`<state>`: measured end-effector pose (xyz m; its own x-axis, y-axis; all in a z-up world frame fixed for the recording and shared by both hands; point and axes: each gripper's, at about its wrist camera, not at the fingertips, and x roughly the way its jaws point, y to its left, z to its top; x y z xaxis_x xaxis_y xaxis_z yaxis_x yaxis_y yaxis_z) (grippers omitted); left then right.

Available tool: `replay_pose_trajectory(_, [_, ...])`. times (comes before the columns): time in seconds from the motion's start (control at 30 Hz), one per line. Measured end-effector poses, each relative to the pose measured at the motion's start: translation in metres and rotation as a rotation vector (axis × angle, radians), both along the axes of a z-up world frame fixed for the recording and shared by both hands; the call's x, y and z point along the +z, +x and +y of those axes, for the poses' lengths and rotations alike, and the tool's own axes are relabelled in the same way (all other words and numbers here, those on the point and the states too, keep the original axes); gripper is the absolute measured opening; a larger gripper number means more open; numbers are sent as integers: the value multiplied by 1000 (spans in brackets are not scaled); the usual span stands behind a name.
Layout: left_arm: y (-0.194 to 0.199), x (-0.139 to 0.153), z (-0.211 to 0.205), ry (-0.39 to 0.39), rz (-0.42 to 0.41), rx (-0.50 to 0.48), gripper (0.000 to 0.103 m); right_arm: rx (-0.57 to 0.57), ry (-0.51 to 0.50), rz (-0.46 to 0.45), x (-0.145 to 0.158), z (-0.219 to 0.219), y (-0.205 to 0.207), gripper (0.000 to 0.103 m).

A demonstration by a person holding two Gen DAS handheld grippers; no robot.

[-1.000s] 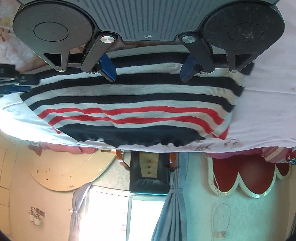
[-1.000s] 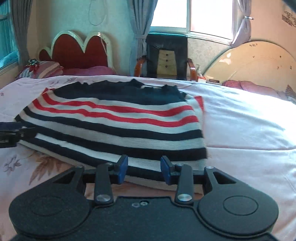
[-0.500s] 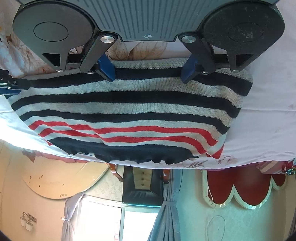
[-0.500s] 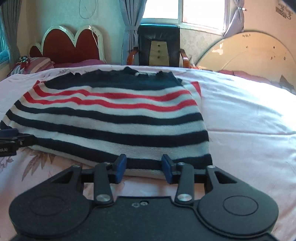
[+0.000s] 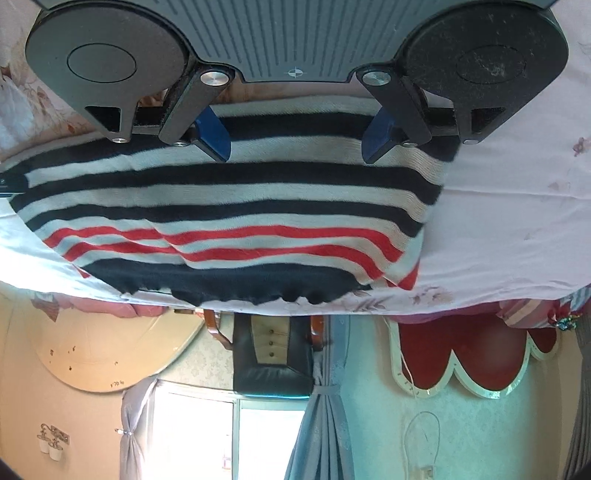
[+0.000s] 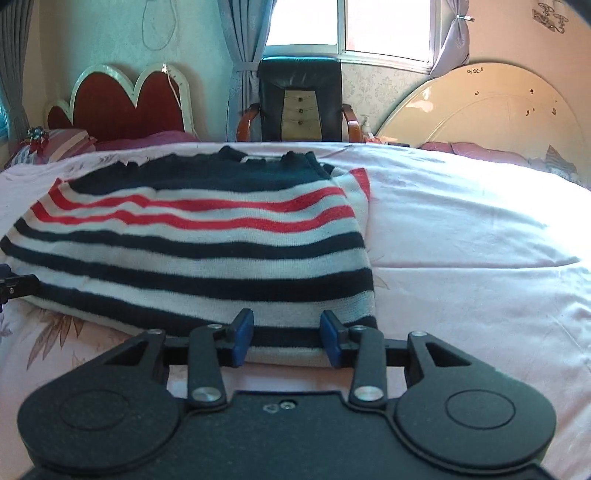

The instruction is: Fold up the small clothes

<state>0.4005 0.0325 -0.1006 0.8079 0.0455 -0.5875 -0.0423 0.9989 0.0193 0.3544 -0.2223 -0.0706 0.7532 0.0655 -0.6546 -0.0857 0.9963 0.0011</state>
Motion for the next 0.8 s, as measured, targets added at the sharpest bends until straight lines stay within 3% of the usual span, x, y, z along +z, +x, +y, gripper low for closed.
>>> replay_pose_trajectory(0.1, [15, -12, 19, 6, 58, 19, 78, -66, 21, -13, 3, -16, 9, 36])
replay_pose_trajectory(0.17, [16, -17, 22, 4, 52, 3, 81, -72, 51, 44, -5, -23, 18, 35])
replay_pose_trajectory(0.3, [16, -17, 22, -6, 51, 3, 81, -36, -46, 32, -12, -8, 18, 37])
replay_pose_trajectory(0.47, [17, -12, 23, -2, 58, 2, 81, -23, -19, 45, -10, -14, 20, 38])
replay_pose_trajectory(0.53, [16, -4, 24, 14, 22, 5, 81, -15, -22, 58, -7, -15, 20, 38])
replay_pose_trajectory(0.6, [19, 1, 32, -5, -2, 15, 82, -3, -24, 32, 2, -13, 19, 40])
replay_pose_trajectory(0.67, [28, -3, 41, -29, 44, 28, 82, -6, -19, -7, 8, -13, 21, 40])
replay_pose_trajectory(0.8, [32, -8, 39, 6, 68, -20, 87, -54, 30, 63, -1, -22, 41, 43])
